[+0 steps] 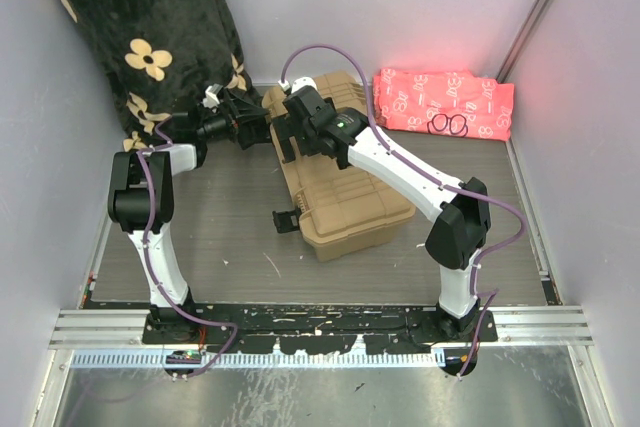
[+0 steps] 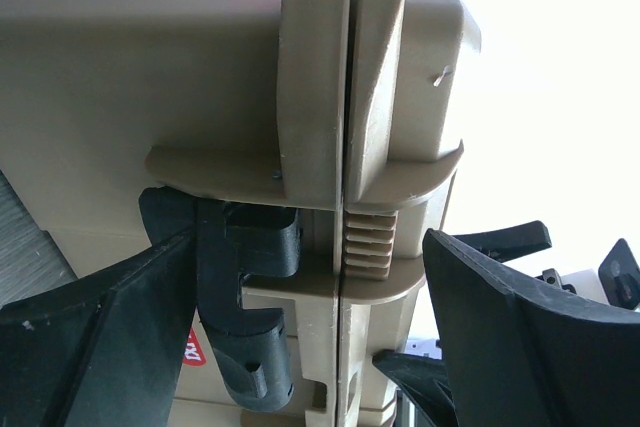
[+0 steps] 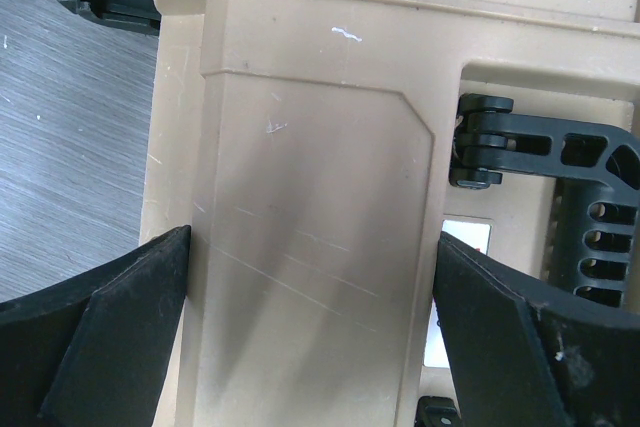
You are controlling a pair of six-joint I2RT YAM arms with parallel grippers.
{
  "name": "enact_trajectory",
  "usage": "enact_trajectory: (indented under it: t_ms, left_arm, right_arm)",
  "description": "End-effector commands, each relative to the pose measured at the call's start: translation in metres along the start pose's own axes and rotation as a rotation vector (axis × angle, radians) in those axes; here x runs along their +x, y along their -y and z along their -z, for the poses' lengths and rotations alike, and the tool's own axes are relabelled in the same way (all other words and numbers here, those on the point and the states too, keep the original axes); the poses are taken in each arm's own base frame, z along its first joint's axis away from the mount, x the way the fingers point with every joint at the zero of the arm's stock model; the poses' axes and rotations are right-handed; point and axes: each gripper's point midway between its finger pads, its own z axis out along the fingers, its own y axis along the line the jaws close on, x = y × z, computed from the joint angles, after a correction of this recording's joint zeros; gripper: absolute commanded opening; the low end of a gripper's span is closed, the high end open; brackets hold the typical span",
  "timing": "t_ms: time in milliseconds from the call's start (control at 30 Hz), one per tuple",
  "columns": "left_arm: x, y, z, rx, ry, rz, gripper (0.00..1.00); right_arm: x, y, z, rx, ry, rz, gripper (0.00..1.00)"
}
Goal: Pack the tool kit
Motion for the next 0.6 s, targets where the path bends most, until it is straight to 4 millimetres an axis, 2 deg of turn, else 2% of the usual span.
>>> enact_trajectory:
  t_ms: [0, 333, 567]
  left_arm:
    - [0.046, 0.061, -0.028, 0.109, -0.143, -0.137, 0.89]
    - [0.060, 0.067, -0.024, 0.102, -0.165, -0.118, 0.89]
    - [0.069, 0.081, -0.025, 0.112, -0.180, -0.133, 0.89]
  right_arm:
    - [0.208, -0.035, -0.003, -0.172, -0.776, 0.126, 0.89]
    - [0.211, -0.036, -0.003, -0.178, -0.775, 0.118, 0.89]
    - [0.212, -0.035, -0.002, -0.176, -0.772, 0.116, 0.89]
